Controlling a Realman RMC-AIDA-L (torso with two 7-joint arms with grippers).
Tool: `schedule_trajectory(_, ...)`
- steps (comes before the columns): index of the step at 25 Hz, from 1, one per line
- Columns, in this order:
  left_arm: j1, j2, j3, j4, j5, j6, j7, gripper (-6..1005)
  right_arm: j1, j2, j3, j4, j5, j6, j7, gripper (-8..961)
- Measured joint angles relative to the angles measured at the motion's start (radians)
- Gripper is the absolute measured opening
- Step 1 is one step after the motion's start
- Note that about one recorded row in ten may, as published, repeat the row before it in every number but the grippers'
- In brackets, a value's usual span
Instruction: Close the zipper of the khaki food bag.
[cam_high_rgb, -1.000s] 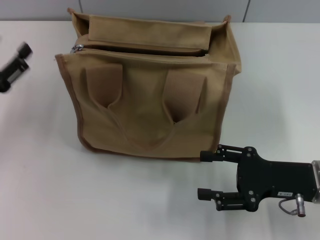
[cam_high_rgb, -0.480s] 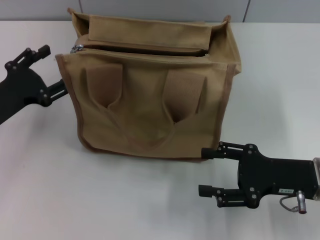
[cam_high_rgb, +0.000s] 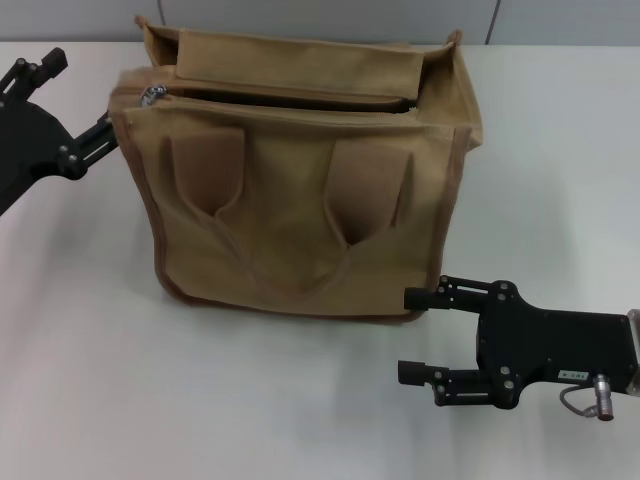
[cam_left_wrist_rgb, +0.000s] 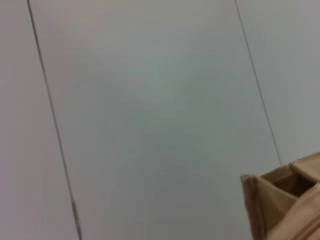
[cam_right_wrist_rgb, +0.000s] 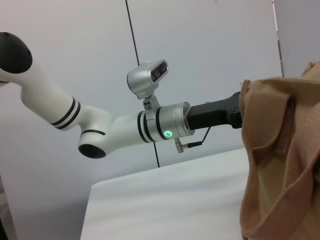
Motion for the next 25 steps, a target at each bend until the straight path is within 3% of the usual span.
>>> schedule_trajectory(8,-0.001,0.004,0.048,-0.018,0.020,0.013,0.025,818,0.000,0.001,0.003,0.000,0.000,0.000,0.001,780)
schedule_trajectory(22,0.032,-0.002,0.029,-0.034,-0.036,0.080,0.072,816,0.009,0.005,0.016,0.000,0.000,-0.064,0.003,781)
schedule_trajectory(25,0.029,-0.003,0.029,-0.062,-0.036,0.081,0.114,686,0.010,0.005,0.022,0.000,0.000,-0.073,0.008,781)
